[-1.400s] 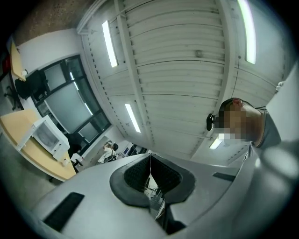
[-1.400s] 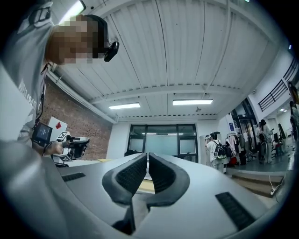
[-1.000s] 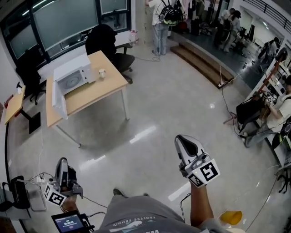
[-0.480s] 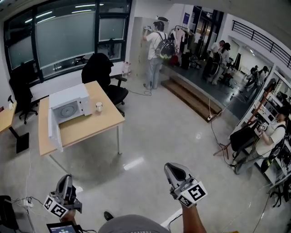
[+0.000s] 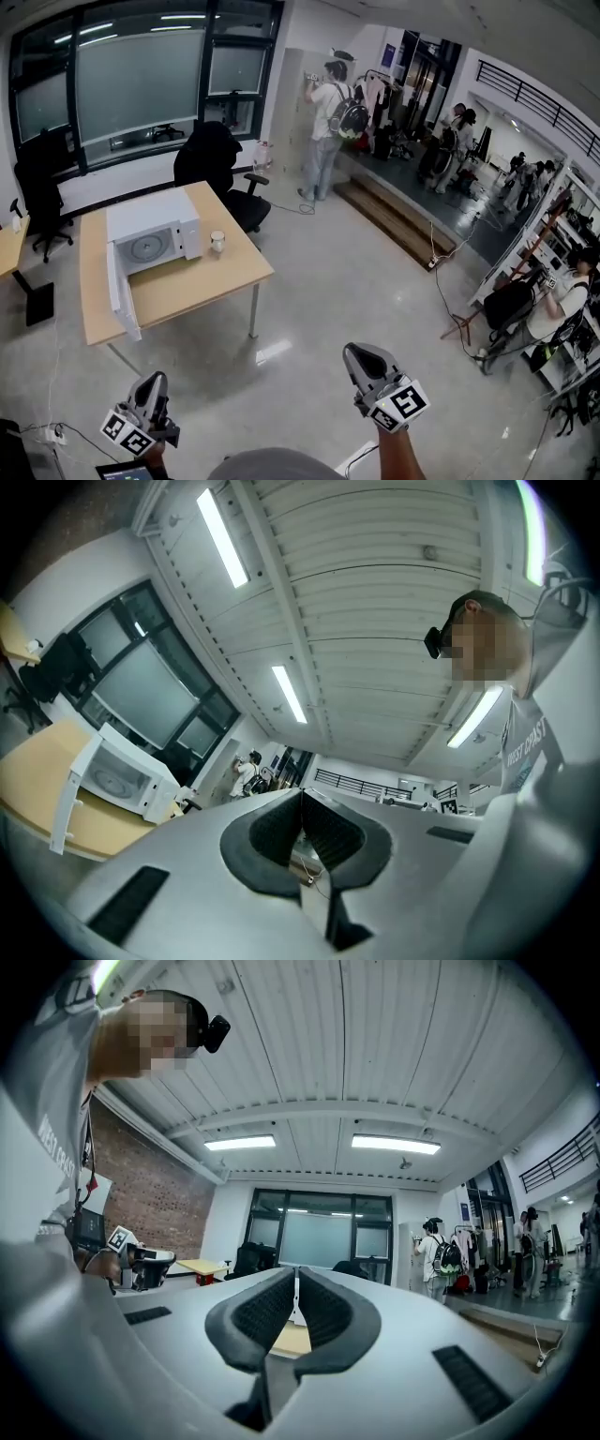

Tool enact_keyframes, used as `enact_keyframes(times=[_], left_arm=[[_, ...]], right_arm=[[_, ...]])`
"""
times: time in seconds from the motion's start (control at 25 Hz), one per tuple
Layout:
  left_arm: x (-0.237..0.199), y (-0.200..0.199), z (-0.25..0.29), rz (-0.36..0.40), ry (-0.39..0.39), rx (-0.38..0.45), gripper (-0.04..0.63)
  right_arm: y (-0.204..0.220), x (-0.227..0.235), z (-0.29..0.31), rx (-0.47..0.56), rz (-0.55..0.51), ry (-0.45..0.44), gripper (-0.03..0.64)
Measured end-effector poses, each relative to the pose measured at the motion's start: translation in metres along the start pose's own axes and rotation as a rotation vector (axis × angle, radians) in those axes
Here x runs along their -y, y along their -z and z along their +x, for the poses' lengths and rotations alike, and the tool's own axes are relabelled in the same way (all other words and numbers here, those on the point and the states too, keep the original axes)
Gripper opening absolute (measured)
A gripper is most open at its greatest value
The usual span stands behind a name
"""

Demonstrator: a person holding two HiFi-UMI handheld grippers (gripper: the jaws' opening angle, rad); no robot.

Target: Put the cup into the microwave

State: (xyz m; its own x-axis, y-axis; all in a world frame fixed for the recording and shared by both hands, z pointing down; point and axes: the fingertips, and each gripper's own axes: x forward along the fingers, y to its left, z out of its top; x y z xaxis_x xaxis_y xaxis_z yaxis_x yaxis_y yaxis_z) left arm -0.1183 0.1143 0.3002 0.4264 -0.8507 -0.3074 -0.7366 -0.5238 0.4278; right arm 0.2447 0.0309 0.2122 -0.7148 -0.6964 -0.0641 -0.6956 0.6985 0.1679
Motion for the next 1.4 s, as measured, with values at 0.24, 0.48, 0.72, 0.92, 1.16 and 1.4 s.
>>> enact_keyframes(times=[0.24,0.48,0.72,0.92,1.16,1.4], left_arm=[[-0.051,0.006,0.031,-0.039,0.020,-0.010,0.021],[-0.073,0.025,0.099,-0.028,0.023,-0.045,0.021],[-0.064,0.019,0.170,0.048,-0.016,-0.033,0.021],[-0.065,0.035,0.217,0.067,-0.071,-0.038,0.021],[-0.064,0.068,0.255,0.044,-0.091,-0.093,0.021],[-0.064,0.068,0.287,0.060,-0.111,-0.141,0.021]], right_arm=[[0.015,-0.002,0.047,-0.049,-0.028,-0.012,0.023],[0.053,0.057,0.078,-0.052,0.041,0.014,0.023],[0.061,0.146,0.119,0.019,0.079,-0.014,0.023],[0.072,0.194,0.146,0.034,0.088,-0.081,0.023],[0.113,0.239,0.156,0.006,0.175,-0.072,0.023],[0.129,0.274,0.176,0.035,0.212,-0.070,0.023]])
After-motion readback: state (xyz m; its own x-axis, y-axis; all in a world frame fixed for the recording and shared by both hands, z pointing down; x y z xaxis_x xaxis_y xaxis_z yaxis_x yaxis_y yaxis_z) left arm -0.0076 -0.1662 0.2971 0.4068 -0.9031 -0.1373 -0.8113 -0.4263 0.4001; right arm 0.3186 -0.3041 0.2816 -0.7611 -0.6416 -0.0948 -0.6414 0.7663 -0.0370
